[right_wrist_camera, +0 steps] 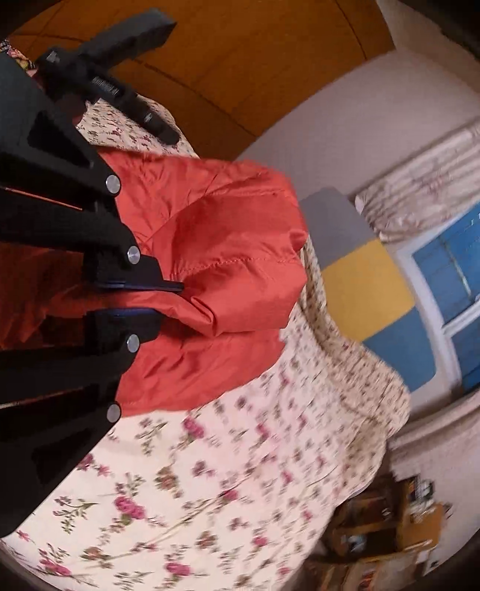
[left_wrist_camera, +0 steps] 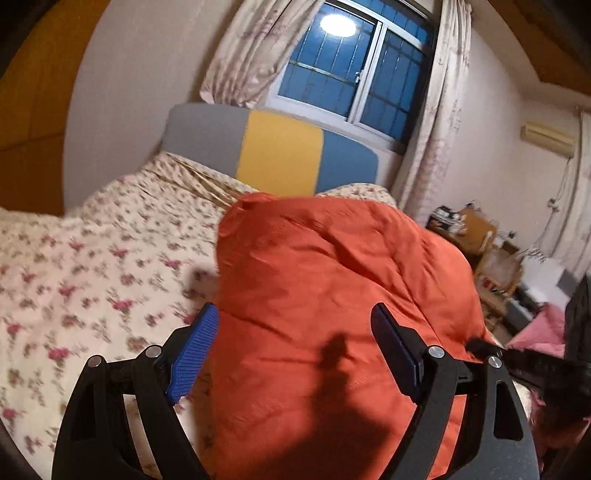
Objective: Fold large clothes
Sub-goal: 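Lay the lifted jacket end onto the bundle with both tools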
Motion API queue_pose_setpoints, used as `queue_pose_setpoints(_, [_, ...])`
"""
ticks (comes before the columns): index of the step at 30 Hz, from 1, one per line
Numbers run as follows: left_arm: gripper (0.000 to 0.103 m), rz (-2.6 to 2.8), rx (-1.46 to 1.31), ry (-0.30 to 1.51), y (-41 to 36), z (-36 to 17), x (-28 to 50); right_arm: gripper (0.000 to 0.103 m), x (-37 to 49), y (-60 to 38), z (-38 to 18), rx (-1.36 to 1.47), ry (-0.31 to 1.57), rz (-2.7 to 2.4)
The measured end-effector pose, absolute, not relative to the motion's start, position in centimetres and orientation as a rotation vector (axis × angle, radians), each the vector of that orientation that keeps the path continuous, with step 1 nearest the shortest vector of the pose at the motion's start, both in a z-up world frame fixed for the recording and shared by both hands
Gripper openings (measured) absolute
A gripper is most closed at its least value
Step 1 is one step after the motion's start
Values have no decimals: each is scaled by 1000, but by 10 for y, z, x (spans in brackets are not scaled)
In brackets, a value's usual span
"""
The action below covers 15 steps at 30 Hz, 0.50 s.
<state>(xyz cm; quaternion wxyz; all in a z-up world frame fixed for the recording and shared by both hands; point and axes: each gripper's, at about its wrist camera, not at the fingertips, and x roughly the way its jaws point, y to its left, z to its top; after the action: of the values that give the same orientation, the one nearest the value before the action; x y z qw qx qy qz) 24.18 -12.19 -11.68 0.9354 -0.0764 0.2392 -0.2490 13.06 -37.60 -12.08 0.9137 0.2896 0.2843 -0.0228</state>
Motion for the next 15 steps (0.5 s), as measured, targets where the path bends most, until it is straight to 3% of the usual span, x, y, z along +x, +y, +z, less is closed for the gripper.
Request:
queue_pose_setpoints(12, [84, -524, -64, 620, -163, -131, 267, 6, 136, -386, -162, 490, 635, -194])
queue_pose_setpoints(15, [96, -539, 58, 652, -192, -140, 266, 6, 136, -394, -187, 533, 633, -200])
